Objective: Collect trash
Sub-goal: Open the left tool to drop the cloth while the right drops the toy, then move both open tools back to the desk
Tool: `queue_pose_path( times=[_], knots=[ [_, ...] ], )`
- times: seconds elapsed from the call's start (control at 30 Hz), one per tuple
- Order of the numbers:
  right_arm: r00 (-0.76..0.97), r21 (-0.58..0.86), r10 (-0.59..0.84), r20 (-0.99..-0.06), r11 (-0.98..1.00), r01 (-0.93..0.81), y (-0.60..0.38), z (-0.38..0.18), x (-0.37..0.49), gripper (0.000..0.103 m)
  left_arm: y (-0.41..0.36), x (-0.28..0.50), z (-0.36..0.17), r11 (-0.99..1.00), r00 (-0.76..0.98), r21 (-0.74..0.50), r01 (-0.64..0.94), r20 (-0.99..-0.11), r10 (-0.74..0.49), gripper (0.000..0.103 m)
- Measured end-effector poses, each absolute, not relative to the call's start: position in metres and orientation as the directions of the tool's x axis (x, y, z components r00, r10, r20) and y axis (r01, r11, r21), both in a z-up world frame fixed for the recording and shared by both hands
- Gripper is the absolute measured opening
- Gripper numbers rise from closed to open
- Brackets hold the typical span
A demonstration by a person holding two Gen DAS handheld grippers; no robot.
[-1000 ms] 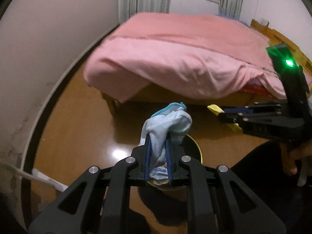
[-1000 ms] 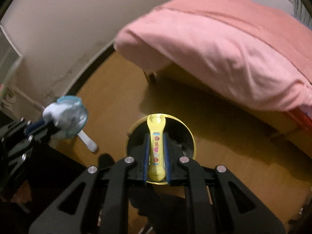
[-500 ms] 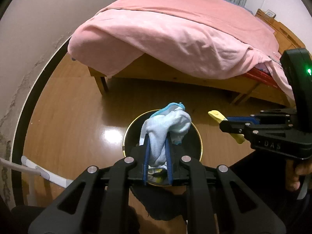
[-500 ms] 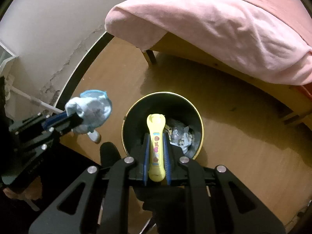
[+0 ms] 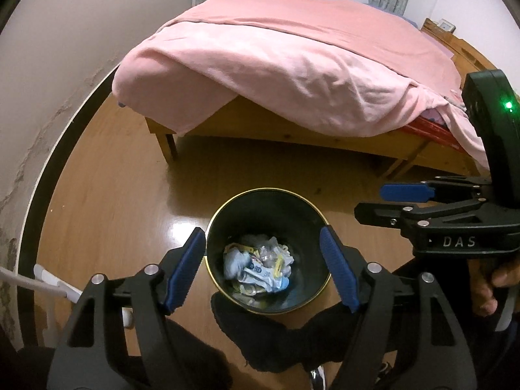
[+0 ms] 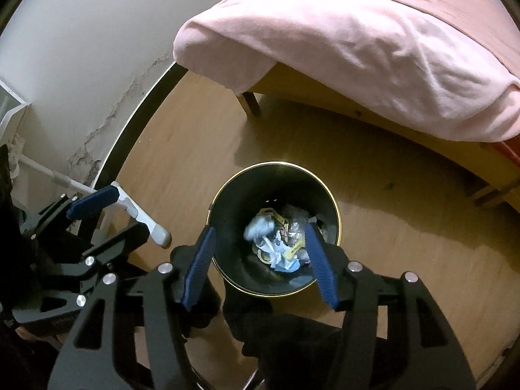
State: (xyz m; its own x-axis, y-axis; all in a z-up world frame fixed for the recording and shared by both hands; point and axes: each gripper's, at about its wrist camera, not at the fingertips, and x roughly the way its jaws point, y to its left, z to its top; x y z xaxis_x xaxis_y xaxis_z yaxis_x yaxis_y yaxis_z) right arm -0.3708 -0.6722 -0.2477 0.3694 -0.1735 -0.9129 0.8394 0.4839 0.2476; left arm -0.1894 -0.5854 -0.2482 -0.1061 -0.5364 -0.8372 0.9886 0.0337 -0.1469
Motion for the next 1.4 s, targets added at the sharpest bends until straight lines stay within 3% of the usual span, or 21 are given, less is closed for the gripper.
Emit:
queue_pose_path(
  times=[0.3,0.57,0.7,0.8,0.97,1.1,1.4],
  knots=[
    [0.399,0.230,-0.239,-0.885,0.520,0.823,-0.672,-0.208,-0.351,0.081,-0.552,-0.172,-0.209,0.085,0.008,-0.053,0.995,-0.803,-0.596,0.092],
    [0.557,0.280,-0.248,-0.792,0.663,0.694,-0.645,-0.115,-0.273,0.087,-0.465,-0.100,-0.098,0.231,0.132,-0.044,0.972,-0.711,-0.691,0.092],
    [0.640,0.291,-0.185,-0.746,0.774,0.562,-0.608,-0.073,-0.206,0.091,-0.384,-0.042,-0.040,0.375,0.299,0.027,0.927,-0.655,-0.694,0.092],
    [0.679,0.278,-0.117,-0.725,0.852,0.444,-0.570,-0.050,-0.150,0.094,-0.327,0.002,-0.016,0.504,0.447,0.101,0.858,-0.633,-0.633,0.093],
    [0.700,0.255,0.013,-0.714,0.936,0.242,-0.497,-0.029,-0.059,0.096,-0.212,0.100,0.000,0.756,0.656,0.172,0.631,-0.638,-0.403,0.094],
    [0.632,0.203,0.086,-0.770,0.972,0.115,-0.444,-0.037,0.014,0.096,-0.137,0.159,-0.008,0.854,0.701,0.180,0.488,-0.663,-0.262,0.095],
    [0.552,0.014,-0.018,-0.834,0.998,0.054,-0.405,-0.060,0.092,0.097,-0.096,0.242,-0.044,0.899,0.647,0.150,0.410,-0.743,-0.171,0.095]
  ],
)
